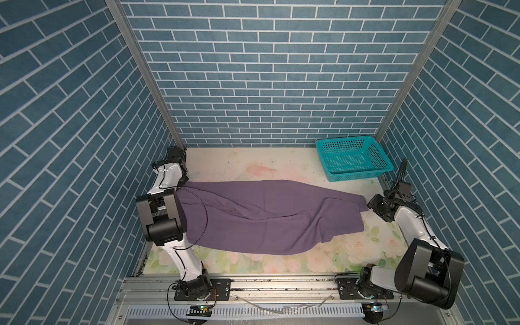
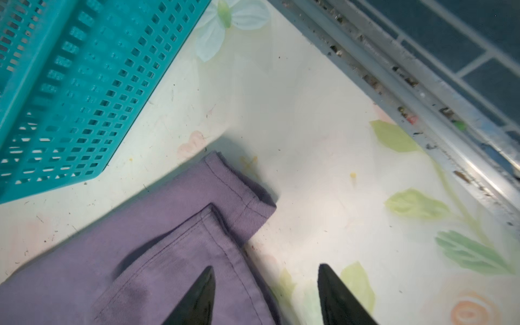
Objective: Fold and stack the trousers
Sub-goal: Flatten out the trousers at the center of the table.
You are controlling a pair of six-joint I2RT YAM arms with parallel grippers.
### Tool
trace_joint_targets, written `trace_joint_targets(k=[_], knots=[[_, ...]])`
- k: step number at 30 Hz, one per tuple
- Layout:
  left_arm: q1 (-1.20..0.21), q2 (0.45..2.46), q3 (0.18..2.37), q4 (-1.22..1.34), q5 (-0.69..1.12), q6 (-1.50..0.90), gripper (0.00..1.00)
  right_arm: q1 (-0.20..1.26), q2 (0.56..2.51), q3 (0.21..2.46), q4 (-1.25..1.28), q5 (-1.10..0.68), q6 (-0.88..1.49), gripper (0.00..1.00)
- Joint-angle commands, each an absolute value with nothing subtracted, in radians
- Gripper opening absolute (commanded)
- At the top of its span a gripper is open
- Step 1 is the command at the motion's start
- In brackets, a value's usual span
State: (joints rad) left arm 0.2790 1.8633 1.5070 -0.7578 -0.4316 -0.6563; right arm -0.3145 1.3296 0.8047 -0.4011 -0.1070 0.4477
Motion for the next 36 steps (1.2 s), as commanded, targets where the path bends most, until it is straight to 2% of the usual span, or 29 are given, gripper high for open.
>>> trace_joint_targets(k=[1,3,6,11,14,17,21,22,24,25,26,31,36], knots=[[0.255,1.851,1.504,-0.8,-0.473,-0.646,0.68,-0.301,1.415,0.877,-0.363,-0.164,0.451,0.65],[0.219,1.843,1.504,-0.804,-0.472,-0.638,0.73,-0.296,1.468,0.891,-0.342,-0.187,0.454,0.69],[0.154,1.834,1.523,-0.819,-0.484,-0.626,0.75,-0.296,1.529,0.901,-0.305,-0.198,0.468,0.72],[0.024,1.822,1.564,-0.819,-0.479,-0.599,0.76,-0.296,1.627,0.943,-0.26,-0.195,0.479,0.72],[-0.039,1.828,1.559,-0.763,-0.376,-0.58,0.76,-0.296,1.69,0.973,-0.246,-0.225,0.492,0.69],[-0.103,1.852,1.546,-0.72,-0.277,-0.57,0.75,-0.296,1.734,0.979,-0.227,-0.248,0.512,0.61],[-0.164,1.894,1.526,-0.708,-0.199,-0.577,0.75,-0.294,1.758,0.971,-0.212,-0.271,0.525,0.41],[-0.173,1.9,1.512,-0.703,-0.181,-0.581,0.74,-0.292,1.758,0.968,-0.21,-0.273,0.525,0.33],[-0.189,1.909,1.476,-0.685,-0.148,-0.587,0.74,-0.292,1.758,0.97,-0.215,-0.279,0.525,0.11],[-0.197,1.911,1.459,-0.68,-0.14,-0.595,0.73,-0.293,1.758,0.975,-0.22,-0.281,0.525,0.04],[-0.205,1.912,1.439,-0.67,-0.128,-0.602,0.73,-0.293,1.756,0.98,-0.227,-0.281,0.525,0.0],[-0.238,1.908,1.337,-0.628,-0.061,-0.628,0.7,-0.292,1.708,1.043,-0.265,-0.263,0.53,0.0],[-0.265,1.901,1.262,-0.62,-0.049,-0.634,0.69,-0.275,1.647,1.239,-0.355,-0.271,0.54,0.0]])
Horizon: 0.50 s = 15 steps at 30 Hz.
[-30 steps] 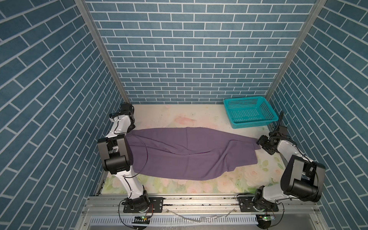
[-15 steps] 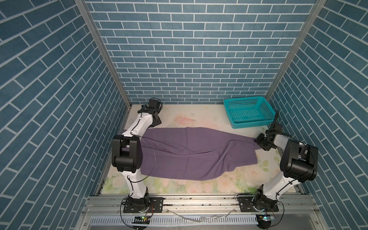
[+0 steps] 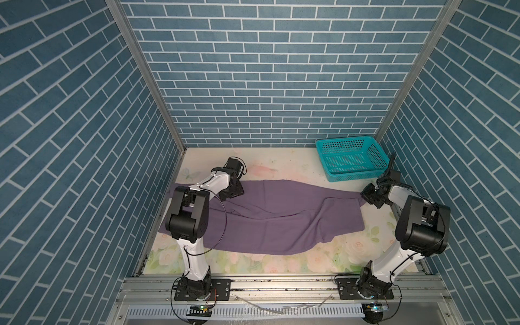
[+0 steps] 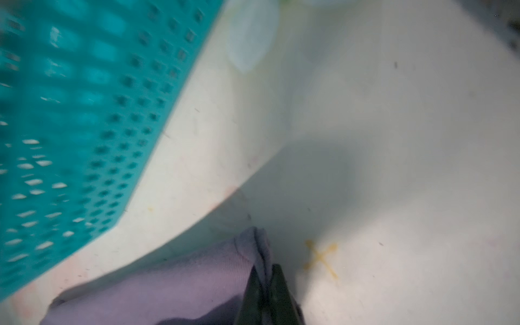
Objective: Fold and stack the trousers
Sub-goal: Flatten out the trousers at the center of the table.
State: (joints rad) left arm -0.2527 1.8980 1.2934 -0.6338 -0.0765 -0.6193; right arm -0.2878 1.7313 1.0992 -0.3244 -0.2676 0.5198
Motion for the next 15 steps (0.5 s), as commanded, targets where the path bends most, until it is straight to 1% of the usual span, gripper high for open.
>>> trace_joint_targets(k=[1,4,7,11,15], knots=[[-0.267,1.896,1.248,-0.611,-0.045,-0.638,0.69,-0.266,1.632,1.276,-0.368,-0.266,0.539,0.0],[-0.27,1.877,1.202,-0.592,-0.043,-0.652,0.69,-0.24,1.571,1.364,-0.385,-0.249,0.534,0.0],[-0.27,1.858,1.167,-0.579,-0.045,-0.658,0.69,-0.235,1.48,1.342,-0.343,-0.231,0.538,0.0],[-0.27,1.86,1.15,-0.574,-0.037,-0.656,0.7,-0.235,1.384,1.187,-0.336,-0.15,0.512,0.0],[-0.273,1.862,1.127,-0.567,-0.024,-0.648,0.7,-0.238,1.352,0.985,-0.366,-0.113,0.51,0.0]])
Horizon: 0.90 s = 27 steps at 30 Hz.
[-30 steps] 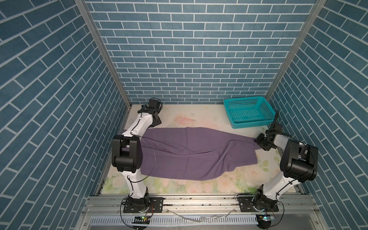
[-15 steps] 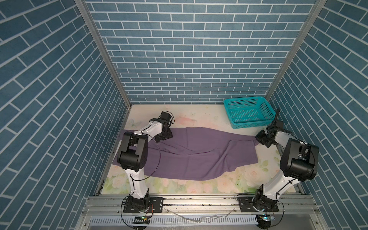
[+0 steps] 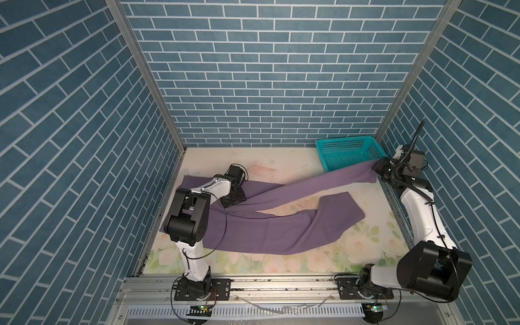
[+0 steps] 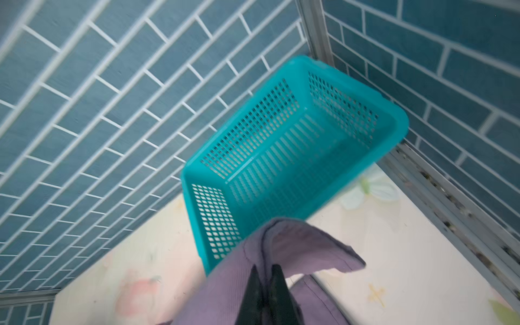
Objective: Fold and stack the trousers
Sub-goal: Flatten out the trousers at the center of the table.
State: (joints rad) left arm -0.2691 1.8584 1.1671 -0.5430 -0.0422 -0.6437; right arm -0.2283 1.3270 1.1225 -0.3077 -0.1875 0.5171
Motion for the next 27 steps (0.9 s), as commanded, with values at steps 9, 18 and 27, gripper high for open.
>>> trace_joint_targets(k=[9,18,27], knots=[[-0.272,1.835,1.015,-0.578,-0.025,-0.64,0.68,-0.27,1.297,0.691,-0.355,-0.1,0.566,0.0],[-0.271,1.658,0.832,-0.6,-0.037,-0.705,0.63,-0.314,1.131,0.657,-0.489,-0.051,0.585,0.0],[-0.281,1.56,0.803,-0.684,-0.01,-0.713,0.57,-0.37,0.924,0.723,-0.607,0.045,0.578,0.0]])
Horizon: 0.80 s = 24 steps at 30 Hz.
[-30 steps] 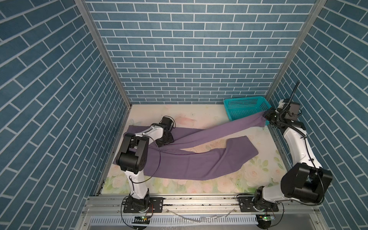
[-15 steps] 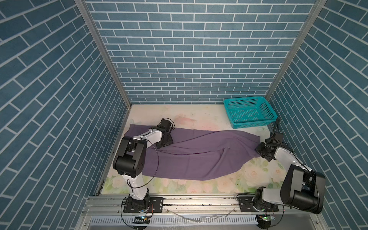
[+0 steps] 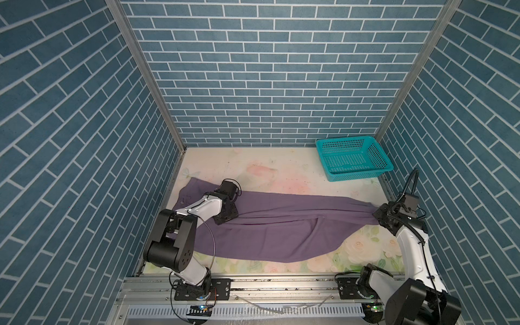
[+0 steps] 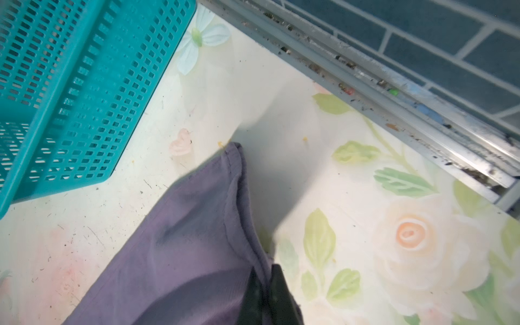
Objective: Fold and stack the trousers
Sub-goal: Flatten out the trousers at the center of the table.
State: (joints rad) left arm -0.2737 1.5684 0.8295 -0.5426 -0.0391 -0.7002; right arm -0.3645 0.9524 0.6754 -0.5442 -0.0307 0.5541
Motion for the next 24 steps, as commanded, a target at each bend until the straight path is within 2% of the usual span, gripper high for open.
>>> trace_joint_targets(k=[1,4,8,11,15,21,24], knots=[[-0.281,1.552,0.823,-0.69,-0.013,-0.706,0.6,-0.369,0.925,0.732,-0.606,0.049,0.575,0.0],[-0.278,1.549,0.95,-0.733,-0.077,-0.67,0.73,-0.369,0.968,0.77,-0.586,0.033,0.572,0.0],[-0.262,1.627,1.182,-0.746,-0.219,-0.629,0.81,-0.37,1.108,0.837,-0.54,-0.069,0.59,0.0],[-0.217,1.779,1.346,-0.771,-0.204,-0.619,0.81,-0.369,1.179,0.868,-0.492,-0.145,0.629,0.0],[-0.206,1.937,1.465,-0.779,-0.184,-0.62,0.84,-0.368,1.208,0.879,-0.455,-0.142,0.642,0.0],[-0.206,2.061,1.535,-0.785,-0.153,-0.617,0.86,-0.368,1.229,0.897,-0.48,-0.115,0.599,0.0],[-0.206,2.072,1.527,-0.773,-0.135,-0.62,0.83,-0.368,1.239,0.894,-0.477,-0.107,0.597,0.0]])
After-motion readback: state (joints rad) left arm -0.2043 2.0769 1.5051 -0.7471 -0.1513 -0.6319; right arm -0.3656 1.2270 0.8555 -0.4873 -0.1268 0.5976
